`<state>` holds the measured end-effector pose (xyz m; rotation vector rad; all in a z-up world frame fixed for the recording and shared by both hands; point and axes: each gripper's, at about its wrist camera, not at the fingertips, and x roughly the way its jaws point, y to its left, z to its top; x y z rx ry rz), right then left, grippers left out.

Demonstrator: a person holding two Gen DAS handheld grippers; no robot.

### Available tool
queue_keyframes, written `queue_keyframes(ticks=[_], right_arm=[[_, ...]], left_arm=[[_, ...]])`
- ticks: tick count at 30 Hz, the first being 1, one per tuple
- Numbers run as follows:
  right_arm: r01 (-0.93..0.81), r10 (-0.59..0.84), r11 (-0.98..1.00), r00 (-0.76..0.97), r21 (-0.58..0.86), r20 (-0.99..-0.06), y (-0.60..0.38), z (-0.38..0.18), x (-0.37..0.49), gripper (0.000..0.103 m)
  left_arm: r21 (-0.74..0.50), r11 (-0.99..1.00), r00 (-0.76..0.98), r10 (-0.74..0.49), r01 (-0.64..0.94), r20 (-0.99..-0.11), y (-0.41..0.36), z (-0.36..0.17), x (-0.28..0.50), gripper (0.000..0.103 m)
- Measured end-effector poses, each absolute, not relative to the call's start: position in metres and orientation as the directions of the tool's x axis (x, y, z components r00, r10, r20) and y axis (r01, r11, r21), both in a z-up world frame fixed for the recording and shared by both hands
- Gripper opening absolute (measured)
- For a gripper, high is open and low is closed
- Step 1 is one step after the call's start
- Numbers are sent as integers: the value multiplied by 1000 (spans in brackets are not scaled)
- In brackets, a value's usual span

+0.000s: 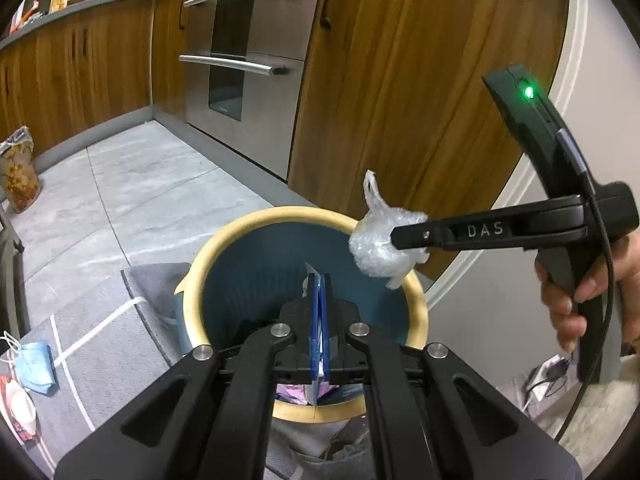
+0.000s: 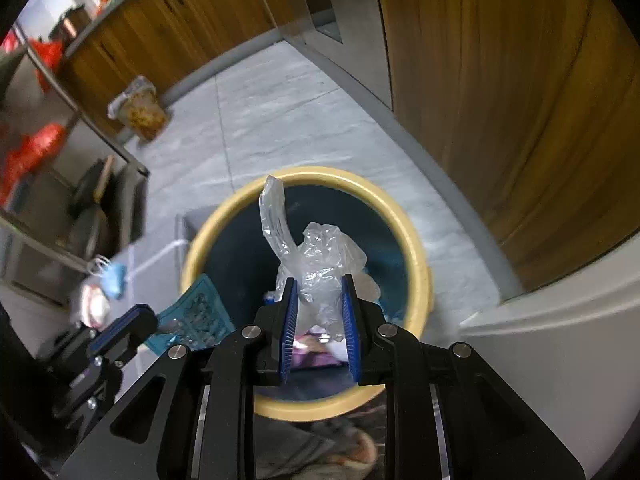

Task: Collect trash
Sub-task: 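Carry both items over the bin and open both tools to drop them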

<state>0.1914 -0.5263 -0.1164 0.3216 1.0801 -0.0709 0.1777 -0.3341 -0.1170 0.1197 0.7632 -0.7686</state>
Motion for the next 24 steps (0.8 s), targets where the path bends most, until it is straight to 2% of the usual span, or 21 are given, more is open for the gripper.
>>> queue_keyframes(ticks=[13,16,18,20,21,23,24], right_arm=[[204,47,965,485,166,-873,-524,-115,193,24],[199,42,967,490,159,-871,-523,-114,193,27],[202,34,967,499,154,-866,-523,-112,193,33],[209,29,965,516,159,-856,-524,-109,192,47],[211,29,964,525,163,-851,-525,-107,192,50],[216,26,962,543,169,-839,-526,-104,192,65],[217,26,960,553,174,-833,-526,-102,191,68]], left_arm=[[-132,746,490,-549,653,-677,-334,-130,180,1],[-131,748,494,-548,650,-676,-334,-129,180,1],[-130,749,492,-544,649,-680,-333,-129,179,1],[-124,753,495,-538,646,-683,-331,-129,178,1],[-120,755,496,-533,645,-686,-330,-129,178,1],[-113,760,499,-523,640,-691,-327,-129,177,6],[-111,765,503,-517,634,-692,-325,-128,177,9]])
